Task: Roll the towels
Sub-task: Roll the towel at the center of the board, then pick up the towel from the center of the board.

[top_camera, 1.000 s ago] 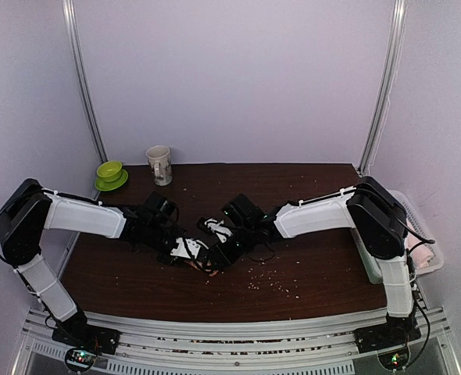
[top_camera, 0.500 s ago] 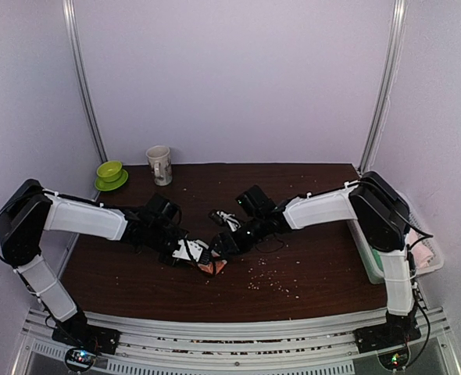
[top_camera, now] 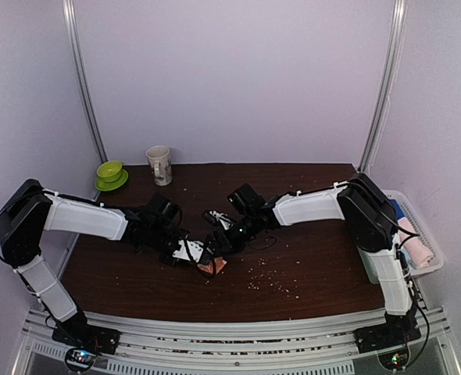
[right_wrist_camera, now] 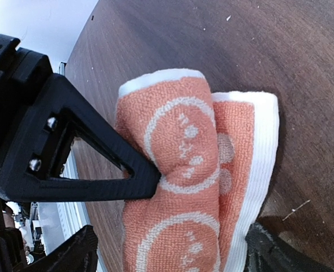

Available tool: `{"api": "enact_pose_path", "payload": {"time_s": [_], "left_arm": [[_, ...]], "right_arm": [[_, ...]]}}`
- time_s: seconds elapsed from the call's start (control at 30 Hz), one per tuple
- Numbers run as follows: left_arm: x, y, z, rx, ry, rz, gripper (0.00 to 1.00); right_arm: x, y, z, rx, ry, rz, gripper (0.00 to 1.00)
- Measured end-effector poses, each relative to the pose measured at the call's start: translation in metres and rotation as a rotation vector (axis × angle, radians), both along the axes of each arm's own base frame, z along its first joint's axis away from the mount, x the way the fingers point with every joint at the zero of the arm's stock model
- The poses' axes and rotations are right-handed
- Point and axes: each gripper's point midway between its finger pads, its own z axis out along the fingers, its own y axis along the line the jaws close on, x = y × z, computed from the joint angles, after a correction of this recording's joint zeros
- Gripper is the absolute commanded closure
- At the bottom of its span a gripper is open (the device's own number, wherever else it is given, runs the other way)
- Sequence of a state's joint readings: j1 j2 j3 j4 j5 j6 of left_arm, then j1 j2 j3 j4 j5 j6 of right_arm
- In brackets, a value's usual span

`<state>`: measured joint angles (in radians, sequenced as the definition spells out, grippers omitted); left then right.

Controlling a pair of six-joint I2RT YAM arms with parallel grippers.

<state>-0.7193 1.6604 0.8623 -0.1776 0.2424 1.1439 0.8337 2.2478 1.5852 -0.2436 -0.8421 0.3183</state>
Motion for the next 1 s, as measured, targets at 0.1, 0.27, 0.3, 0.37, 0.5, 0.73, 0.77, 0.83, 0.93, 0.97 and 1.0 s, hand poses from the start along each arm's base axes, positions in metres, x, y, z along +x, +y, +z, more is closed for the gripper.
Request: {"api": "enact_pose_path", "payload": {"time_s": [0.1,0.27,0.3,0.37,0.5,0.73,0.77,0.83,0.93,0.97,1.0], "left_arm": [[0.0,-0.001,0.0,0.002,0.001,-0.002,0.89],[0.001,-0.002,0.001,0.005,0.005,-0.002,0.9],[0.001,-0.002,0.001,0.006,0.005,-0.002,0.9],[0.001,-0.002,0.0,0.007,0.006,-0.002,0.9],[0.001,-0.002,0.001,0.008,0.006,-0.001,0.89],[0.002,-0.001,0.0,0.012,0.005,0.003,0.85],[0.002,-0.001,0.0,0.013,0.003,0.005,0.82],[0.003,-0.001,0.0,0.015,0.0,0.008,0.73],[0.005,0.0,0.002,0.013,-0.006,0.018,0.47],[0.006,0.0,0.003,0.012,-0.009,0.022,0.41],[0.006,0.0,0.005,0.009,-0.015,0.022,0.36]], "right_arm": [[-0.002,0.003,-0.001,0.0,0.016,0.012,0.17],[-0.003,0.008,-0.004,-0.016,0.034,0.026,0.27],[-0.002,0.008,-0.005,-0.021,0.038,0.026,0.29],[-0.002,0.009,-0.006,-0.029,0.045,0.026,0.36],[-0.002,0.009,-0.009,-0.039,0.059,0.027,0.45],[-0.003,0.01,-0.01,-0.035,0.087,0.03,0.73],[-0.002,0.011,-0.01,-0.033,0.088,0.031,0.79],[-0.002,0.011,-0.01,-0.029,0.101,0.028,0.91],[-0.002,0.012,-0.008,-0.021,0.115,0.022,1.0],[-0.001,0.013,-0.007,-0.017,0.117,0.022,1.0],[-0.001,0.013,-0.007,-0.011,0.121,0.018,1.0]]}}
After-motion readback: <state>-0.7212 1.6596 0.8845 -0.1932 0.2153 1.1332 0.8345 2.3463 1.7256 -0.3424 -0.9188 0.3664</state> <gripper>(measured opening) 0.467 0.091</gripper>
